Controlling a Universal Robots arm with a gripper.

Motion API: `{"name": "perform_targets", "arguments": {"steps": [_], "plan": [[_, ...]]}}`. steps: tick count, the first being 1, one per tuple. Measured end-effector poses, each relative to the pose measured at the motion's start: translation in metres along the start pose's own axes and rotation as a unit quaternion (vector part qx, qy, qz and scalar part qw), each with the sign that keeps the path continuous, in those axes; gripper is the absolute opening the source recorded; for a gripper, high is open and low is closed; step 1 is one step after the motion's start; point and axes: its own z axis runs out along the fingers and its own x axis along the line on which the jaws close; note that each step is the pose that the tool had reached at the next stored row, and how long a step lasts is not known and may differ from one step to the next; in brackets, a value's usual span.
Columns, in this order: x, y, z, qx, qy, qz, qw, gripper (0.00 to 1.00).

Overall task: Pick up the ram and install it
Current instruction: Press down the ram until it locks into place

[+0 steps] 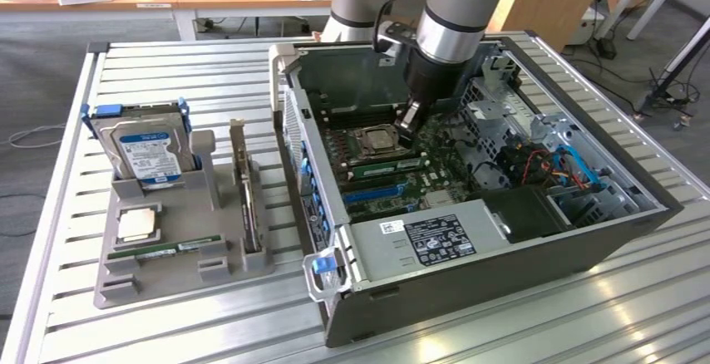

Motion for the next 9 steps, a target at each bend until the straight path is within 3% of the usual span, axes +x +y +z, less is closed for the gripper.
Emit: {"name": "perform_targets", "arguments": {"steps": [4, 9], "plan": [[0.0001, 0.0001, 0.0, 0.0009, -0.0013, 0.029, 0.9996, 0.11], [0.0002, 0.0002, 0.0001, 0.002, -0.003, 0.067, 0.9978, 0.11]]}}
